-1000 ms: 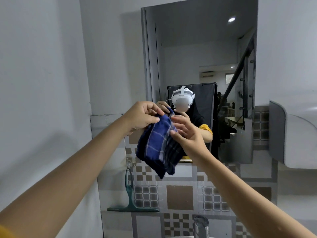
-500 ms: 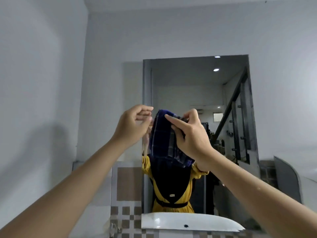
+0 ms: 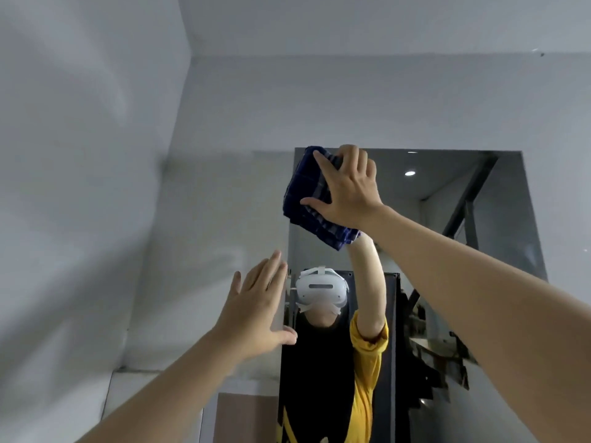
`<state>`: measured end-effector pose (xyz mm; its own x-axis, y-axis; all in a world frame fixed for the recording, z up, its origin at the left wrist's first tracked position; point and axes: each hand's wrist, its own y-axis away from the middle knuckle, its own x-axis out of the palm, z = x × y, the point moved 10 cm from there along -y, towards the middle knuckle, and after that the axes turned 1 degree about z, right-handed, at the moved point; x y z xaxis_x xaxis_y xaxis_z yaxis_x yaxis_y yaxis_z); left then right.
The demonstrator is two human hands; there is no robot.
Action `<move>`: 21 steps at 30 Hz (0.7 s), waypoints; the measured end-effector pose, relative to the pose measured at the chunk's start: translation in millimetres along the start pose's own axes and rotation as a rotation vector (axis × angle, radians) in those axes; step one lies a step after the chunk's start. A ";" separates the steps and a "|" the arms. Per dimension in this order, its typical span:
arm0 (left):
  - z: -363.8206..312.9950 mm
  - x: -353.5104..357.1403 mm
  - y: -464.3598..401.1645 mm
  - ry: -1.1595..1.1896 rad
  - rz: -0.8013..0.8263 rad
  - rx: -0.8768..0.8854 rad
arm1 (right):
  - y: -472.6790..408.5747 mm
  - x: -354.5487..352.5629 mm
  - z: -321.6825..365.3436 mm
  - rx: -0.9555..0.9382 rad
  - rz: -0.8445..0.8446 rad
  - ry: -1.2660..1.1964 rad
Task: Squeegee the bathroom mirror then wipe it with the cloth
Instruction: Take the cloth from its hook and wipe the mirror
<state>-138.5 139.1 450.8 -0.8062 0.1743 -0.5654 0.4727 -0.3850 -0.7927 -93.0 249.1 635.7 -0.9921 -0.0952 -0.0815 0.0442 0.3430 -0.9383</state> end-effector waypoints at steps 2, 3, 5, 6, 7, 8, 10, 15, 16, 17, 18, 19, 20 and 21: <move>2.4 8.0 -0.7 -0.050 -0.019 0.010 | -6.3 8.3 -0.3 0.047 -0.013 -0.006; 3.4 9.0 -1.2 -0.061 -0.034 0.015 | -8.6 9.9 -0.3 0.061 -0.022 -0.001; 5.5 8.9 -1.5 -0.055 -0.059 0.014 | -9.4 9.2 4.2 0.038 -0.062 0.025; 6.0 9.2 -1.4 -0.054 -0.071 0.018 | -8.4 8.1 8.5 0.005 -0.099 0.031; 4.4 8.3 -1.7 -0.053 -0.082 0.034 | -6.9 6.2 12.7 -0.030 -0.141 0.032; 1.5 6.2 -1.4 -0.060 -0.098 0.061 | -5.2 4.9 16.6 -0.058 -0.179 0.033; -2.1 8.1 -1.2 -0.095 -0.104 0.103 | -4.0 2.6 21.3 -0.074 -0.230 0.040; -7.8 9.2 -1.2 -0.088 -0.076 0.091 | 1.8 22.8 26.9 0.090 -0.048 -0.008; -7.9 10.2 -1.3 -0.080 -0.065 0.084 | 4.4 28.9 27.5 0.117 -0.005 -0.006; -8.2 11.9 -1.5 -0.084 -0.050 0.084 | 5.8 35.0 27.2 0.137 0.029 -0.001; -9.7 12.7 -1.5 -0.105 -0.036 0.093 | 5.6 40.0 26.6 0.149 0.054 0.004; -11.1 14.1 -1.3 -0.167 -0.016 0.105 | 3.8 42.4 26.0 0.156 0.065 0.006; -9.7 16.9 -1.2 -0.220 0.019 0.093 | 0.9 43.6 25.2 0.161 0.066 0.010; -8.0 17.7 -1.3 -0.245 0.022 0.081 | -2.5 43.3 24.5 0.163 0.059 0.016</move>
<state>-150.6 150.0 440.0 -0.8628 -0.0556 -0.5025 0.4690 -0.4592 -0.7544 -133.2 221.3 626.3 -0.9889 -0.0637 -0.1343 0.1200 0.1912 -0.9742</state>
